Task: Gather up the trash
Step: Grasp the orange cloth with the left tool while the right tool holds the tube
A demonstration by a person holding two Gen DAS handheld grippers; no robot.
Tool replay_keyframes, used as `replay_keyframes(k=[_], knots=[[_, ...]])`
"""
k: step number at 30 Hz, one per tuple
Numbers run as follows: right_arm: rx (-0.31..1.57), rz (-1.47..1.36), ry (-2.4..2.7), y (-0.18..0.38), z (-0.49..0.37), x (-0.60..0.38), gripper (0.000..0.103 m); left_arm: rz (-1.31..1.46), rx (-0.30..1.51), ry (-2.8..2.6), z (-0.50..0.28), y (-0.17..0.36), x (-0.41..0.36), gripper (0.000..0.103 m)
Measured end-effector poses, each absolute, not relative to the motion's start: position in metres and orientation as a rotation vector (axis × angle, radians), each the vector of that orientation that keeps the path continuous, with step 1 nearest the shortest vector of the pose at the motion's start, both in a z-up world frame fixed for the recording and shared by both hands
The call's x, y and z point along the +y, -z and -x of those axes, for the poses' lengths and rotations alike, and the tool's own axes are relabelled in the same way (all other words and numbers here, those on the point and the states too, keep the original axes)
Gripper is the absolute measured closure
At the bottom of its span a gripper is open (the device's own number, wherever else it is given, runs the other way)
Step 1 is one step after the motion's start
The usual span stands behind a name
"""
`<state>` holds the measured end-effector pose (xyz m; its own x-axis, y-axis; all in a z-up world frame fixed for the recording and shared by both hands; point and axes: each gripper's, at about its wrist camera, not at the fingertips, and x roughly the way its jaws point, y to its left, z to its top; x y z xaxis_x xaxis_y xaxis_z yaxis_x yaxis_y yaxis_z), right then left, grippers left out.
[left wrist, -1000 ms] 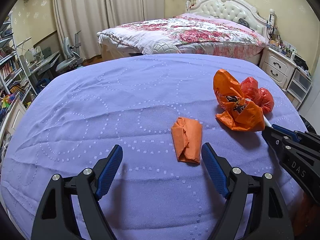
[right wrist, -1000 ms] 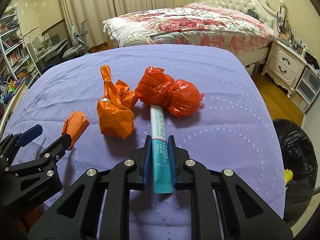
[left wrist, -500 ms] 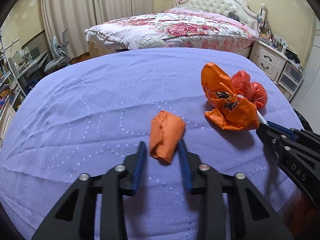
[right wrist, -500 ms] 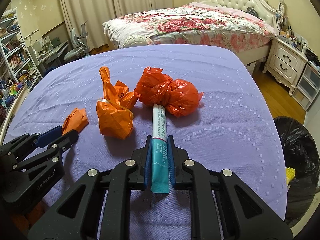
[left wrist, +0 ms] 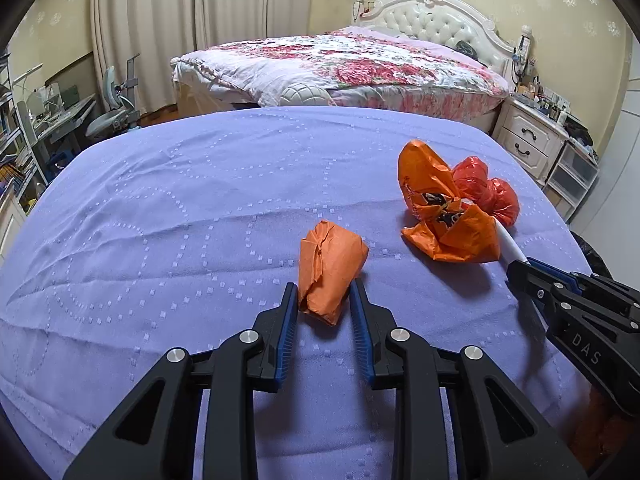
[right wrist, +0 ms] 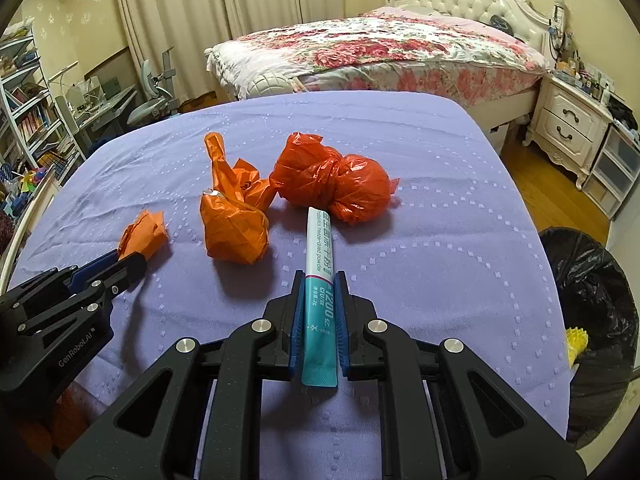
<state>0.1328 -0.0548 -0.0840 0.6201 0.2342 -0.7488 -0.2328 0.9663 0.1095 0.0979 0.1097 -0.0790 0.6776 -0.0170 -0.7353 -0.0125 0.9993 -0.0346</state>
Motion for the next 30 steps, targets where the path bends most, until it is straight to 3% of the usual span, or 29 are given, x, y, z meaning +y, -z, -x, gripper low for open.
replay_keyframes(k=[30], knots=[[0.801,-0.028,-0.161,0.067,-0.057,-0.117,0.089,-0.029,0.770,0.130,-0.040,0.067,0.028,0.075]])
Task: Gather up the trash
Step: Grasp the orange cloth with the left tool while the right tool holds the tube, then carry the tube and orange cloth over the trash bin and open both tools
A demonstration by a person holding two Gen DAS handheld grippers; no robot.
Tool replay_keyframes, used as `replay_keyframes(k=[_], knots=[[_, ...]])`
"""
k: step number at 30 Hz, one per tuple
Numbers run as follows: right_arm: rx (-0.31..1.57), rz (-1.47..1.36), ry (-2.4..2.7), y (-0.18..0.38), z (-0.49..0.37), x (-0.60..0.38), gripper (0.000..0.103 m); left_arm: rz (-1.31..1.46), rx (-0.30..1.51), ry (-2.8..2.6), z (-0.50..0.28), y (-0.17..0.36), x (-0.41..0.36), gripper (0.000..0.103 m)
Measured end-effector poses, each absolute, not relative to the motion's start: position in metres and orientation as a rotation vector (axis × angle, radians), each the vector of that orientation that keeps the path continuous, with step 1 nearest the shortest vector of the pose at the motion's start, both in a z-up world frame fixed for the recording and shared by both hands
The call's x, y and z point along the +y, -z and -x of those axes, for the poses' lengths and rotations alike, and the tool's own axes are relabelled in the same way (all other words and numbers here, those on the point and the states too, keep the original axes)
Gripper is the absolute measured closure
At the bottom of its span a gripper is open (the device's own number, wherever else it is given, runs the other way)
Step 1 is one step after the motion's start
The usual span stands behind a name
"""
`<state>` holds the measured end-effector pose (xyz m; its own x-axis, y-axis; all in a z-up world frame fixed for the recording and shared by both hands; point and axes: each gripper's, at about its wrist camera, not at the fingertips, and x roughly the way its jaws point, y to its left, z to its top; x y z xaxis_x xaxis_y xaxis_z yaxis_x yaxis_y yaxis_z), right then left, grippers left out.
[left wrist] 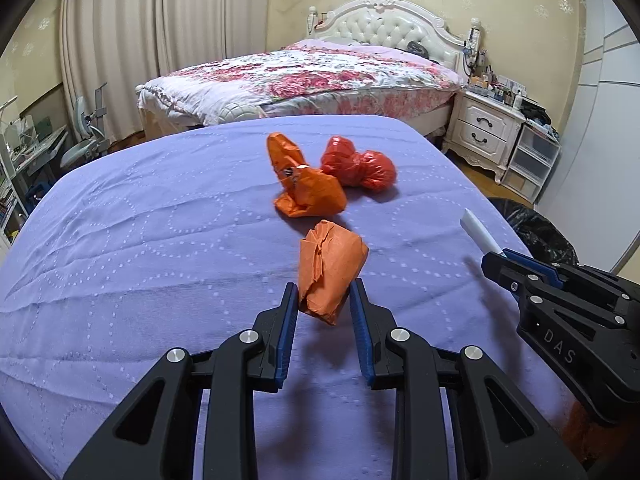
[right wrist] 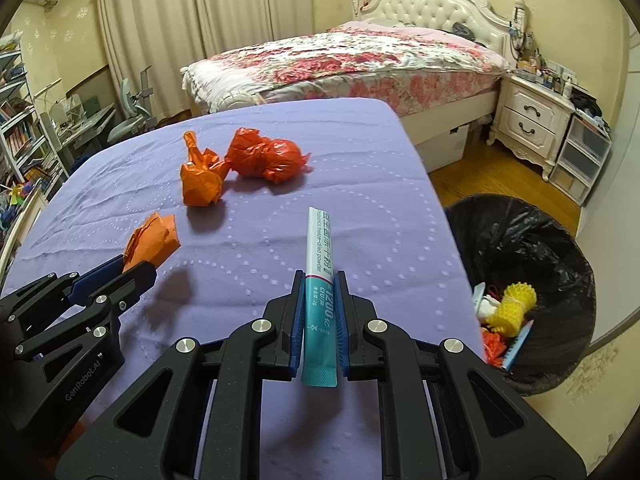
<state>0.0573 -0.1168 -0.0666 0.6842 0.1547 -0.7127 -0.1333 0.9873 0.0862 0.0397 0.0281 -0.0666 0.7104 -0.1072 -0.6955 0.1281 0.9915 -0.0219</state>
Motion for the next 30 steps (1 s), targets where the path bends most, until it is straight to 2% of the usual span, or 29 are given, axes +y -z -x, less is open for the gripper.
replay_keyframes(k=[18,30], knots=[[0.726,-0.094,-0.018,0.047,-0.035,-0.192,0.089,-0.096,0.698,0.246,-0.039,0.043,-0.049,0.075],[0.689,-0.100,0.167,0.044,-0.048,-0.251,0.089,-0.117,0.680,0.335,-0.069,0.040,-0.117,0.075]])
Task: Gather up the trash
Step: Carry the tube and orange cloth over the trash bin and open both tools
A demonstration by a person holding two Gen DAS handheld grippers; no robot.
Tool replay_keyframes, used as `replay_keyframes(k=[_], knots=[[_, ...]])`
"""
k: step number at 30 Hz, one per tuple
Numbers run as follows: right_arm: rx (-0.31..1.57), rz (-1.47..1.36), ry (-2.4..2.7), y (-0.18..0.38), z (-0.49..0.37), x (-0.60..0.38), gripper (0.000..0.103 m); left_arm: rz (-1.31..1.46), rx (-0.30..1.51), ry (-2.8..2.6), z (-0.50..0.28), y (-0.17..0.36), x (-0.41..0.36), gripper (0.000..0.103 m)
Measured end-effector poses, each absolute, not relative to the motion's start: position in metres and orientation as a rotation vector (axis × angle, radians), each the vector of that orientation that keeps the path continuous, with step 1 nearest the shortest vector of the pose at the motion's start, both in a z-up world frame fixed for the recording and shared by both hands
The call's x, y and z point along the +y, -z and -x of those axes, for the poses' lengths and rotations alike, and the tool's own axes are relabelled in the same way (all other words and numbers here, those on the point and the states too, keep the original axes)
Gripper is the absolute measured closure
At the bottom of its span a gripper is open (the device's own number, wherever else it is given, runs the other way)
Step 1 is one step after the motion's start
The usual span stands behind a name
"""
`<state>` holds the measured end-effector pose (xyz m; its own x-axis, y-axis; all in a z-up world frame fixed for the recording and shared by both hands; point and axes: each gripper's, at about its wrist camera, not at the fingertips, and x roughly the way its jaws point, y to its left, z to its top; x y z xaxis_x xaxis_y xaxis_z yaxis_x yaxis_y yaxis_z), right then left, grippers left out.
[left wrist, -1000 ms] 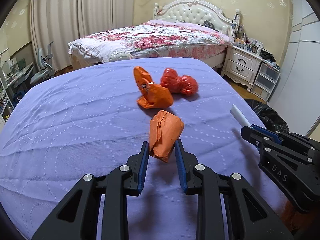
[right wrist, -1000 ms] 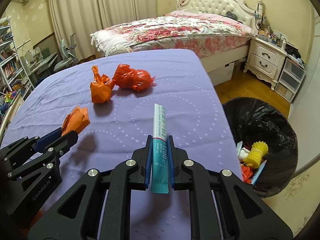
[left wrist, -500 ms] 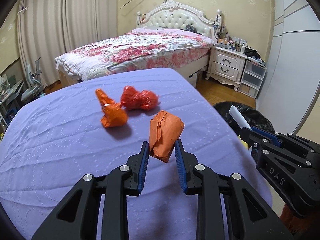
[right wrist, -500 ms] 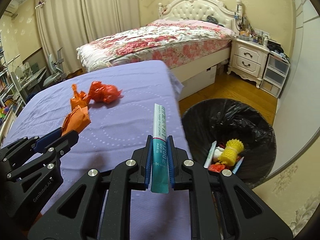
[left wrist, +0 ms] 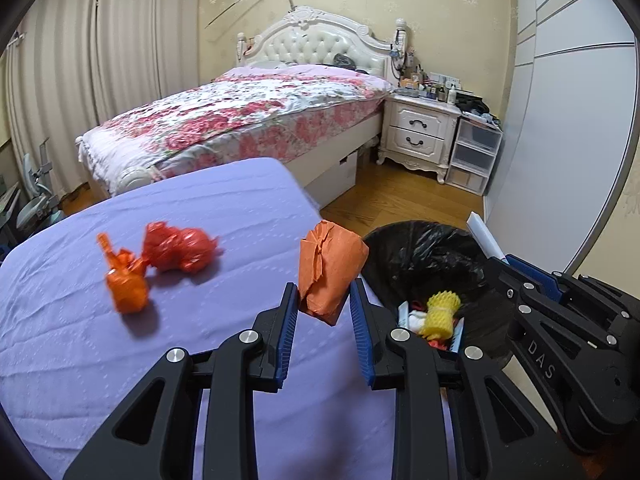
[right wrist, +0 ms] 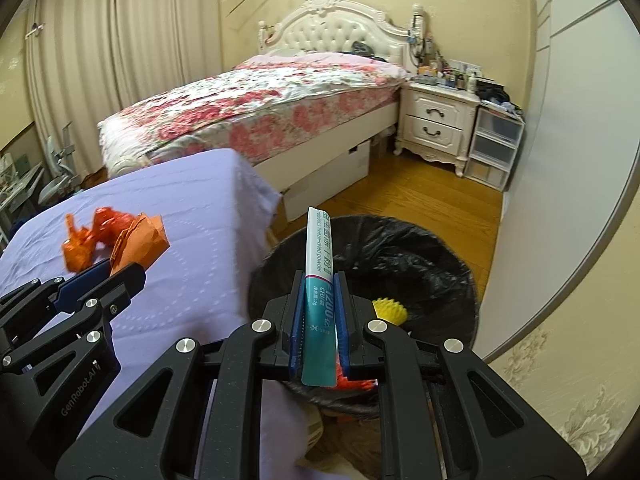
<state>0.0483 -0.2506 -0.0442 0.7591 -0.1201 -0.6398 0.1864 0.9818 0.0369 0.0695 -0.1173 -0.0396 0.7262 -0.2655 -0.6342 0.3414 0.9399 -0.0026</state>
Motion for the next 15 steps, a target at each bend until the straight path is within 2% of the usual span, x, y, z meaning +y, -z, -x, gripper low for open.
replay_keyframes(k=[15], knots=[[0.727,-0.154,0.262,0.068,-0.085,-0.301,0.089,-0.189,0.739,0.359,-0.118,0.071,-0.177,0.075]])
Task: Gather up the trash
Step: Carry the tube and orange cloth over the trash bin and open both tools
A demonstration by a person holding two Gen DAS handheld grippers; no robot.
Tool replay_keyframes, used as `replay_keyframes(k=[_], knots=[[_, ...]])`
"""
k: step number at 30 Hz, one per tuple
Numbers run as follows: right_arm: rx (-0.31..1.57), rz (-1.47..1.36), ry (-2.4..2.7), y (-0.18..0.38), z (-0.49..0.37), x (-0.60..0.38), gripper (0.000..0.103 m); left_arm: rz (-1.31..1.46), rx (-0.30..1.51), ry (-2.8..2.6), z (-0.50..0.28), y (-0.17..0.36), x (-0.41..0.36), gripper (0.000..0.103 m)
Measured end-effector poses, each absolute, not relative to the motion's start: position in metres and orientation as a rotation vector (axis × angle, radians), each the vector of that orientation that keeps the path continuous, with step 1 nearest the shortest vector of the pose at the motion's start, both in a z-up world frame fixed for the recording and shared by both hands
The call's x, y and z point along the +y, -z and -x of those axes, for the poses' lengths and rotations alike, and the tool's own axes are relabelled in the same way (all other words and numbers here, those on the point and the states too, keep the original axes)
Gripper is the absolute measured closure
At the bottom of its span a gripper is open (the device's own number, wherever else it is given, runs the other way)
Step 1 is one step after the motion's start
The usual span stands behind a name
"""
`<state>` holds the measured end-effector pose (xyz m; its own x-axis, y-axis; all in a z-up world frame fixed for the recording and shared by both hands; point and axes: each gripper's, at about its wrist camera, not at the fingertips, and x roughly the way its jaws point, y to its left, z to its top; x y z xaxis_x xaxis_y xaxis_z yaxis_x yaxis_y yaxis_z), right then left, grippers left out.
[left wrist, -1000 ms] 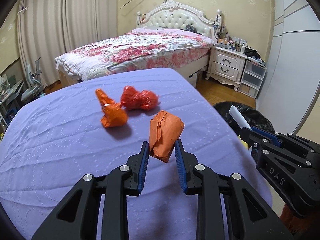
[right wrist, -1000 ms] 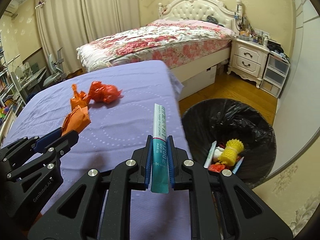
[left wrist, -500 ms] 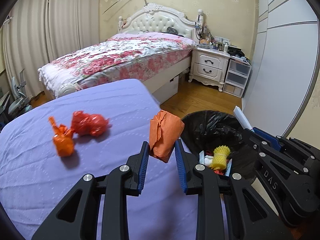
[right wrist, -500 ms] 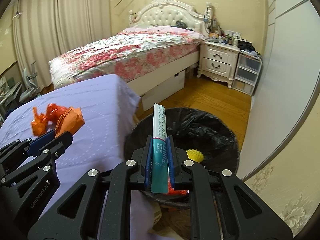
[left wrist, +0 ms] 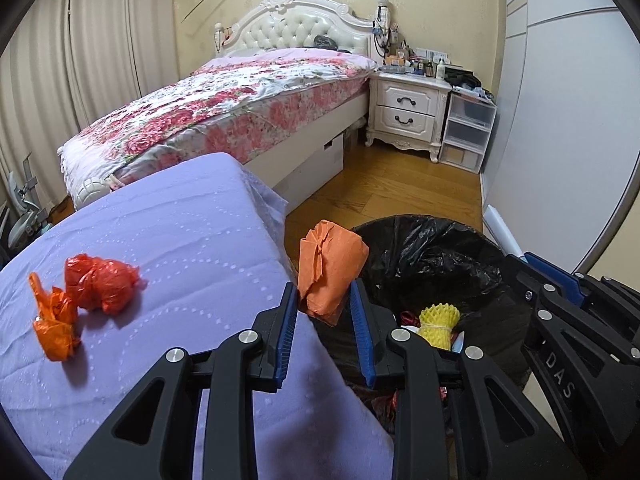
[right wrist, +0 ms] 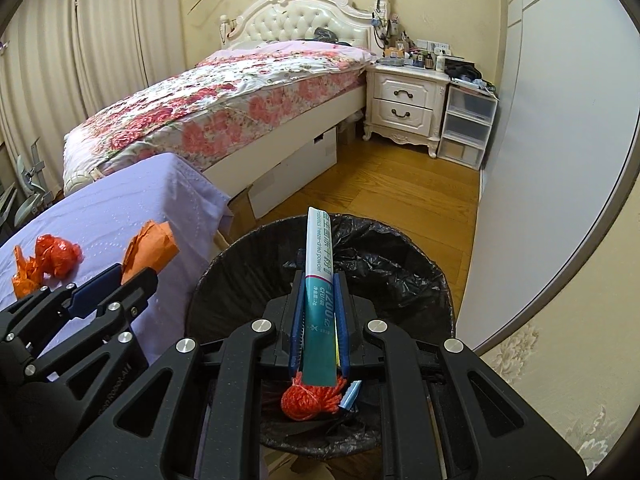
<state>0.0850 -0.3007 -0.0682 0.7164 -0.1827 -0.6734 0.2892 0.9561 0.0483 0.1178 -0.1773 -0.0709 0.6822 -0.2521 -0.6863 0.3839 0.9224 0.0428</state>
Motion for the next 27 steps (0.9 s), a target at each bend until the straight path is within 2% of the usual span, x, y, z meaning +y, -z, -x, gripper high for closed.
replay_keyframes(k=[13,16,20,23,25,27], knots=[[0.748,-0.201,0.298,0.082,-0.095,-0.323,0.089,-0.203,0.780,0.357,-0.135,0.078,-0.192,0.075],[0.748,-0.205,0.306,0.083,-0.094,-0.325,0.088,-0.206,0.780,0.354,-0.135,0.078,-0.193,0.072],[0.742,-0.210,0.315,0.082,-0.093,-0.327,0.086,-0.205,0.770,0.349,-0.133,0.076,-0.193,0.057],[0.728,-0.213,0.335,0.081,-0.091,-0.329,0.067,-0.209,0.760,0.348,-0.131,0.074,-0.192,0.045],[0.724,-0.215,0.345,0.080,-0.089,-0.331,0.065,-0.207,0.753,0.343,-0.130,0.073,-0.191,0.037],[0.720,-0.220,0.358,0.080,-0.088,-0.333,0.057,-0.202,0.748,0.337,-0.130,0.071,-0.191,0.032]])
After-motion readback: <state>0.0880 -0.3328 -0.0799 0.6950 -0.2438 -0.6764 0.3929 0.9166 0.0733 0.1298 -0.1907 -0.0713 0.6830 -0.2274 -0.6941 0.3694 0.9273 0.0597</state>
